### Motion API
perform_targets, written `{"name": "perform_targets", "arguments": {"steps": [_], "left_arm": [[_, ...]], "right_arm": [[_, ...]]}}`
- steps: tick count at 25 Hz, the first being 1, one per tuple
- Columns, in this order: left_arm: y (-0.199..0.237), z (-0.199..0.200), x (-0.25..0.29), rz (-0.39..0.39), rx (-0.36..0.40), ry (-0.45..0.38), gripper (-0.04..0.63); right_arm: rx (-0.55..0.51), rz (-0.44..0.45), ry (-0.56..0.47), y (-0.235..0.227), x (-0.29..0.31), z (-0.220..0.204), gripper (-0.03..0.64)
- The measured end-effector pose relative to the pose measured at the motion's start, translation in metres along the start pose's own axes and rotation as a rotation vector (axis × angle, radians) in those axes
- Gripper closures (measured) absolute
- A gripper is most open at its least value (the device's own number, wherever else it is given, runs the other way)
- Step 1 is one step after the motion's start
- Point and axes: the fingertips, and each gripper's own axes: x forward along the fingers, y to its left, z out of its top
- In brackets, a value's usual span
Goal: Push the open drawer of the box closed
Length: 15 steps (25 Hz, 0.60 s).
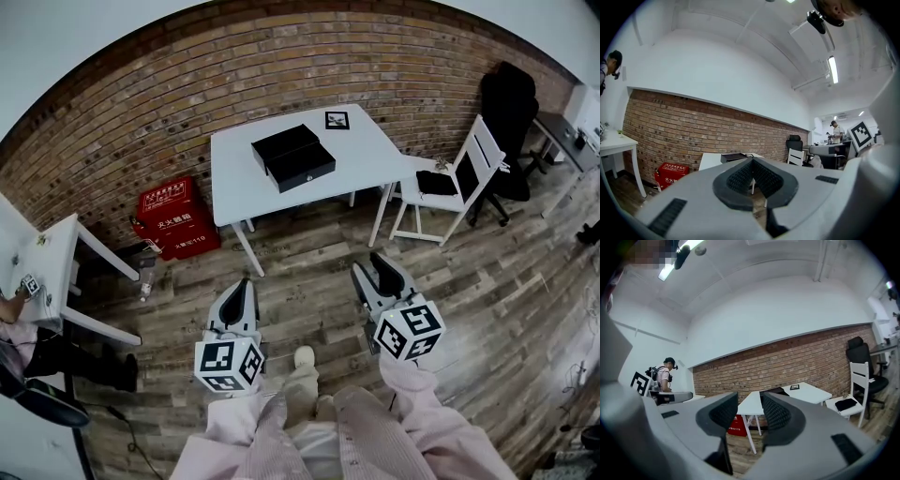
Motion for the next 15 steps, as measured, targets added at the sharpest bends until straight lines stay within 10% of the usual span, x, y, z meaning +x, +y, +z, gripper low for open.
{"name": "perform_targets", "arguments": {"steps": [15], "left_arm": [[0.048,-0.008,0.104,-0.027,-0.028,0.048,0.6]], "right_arm": [[0.027,-0.067,0.043,-0.05,0.097,-0.012,0.459]]}}
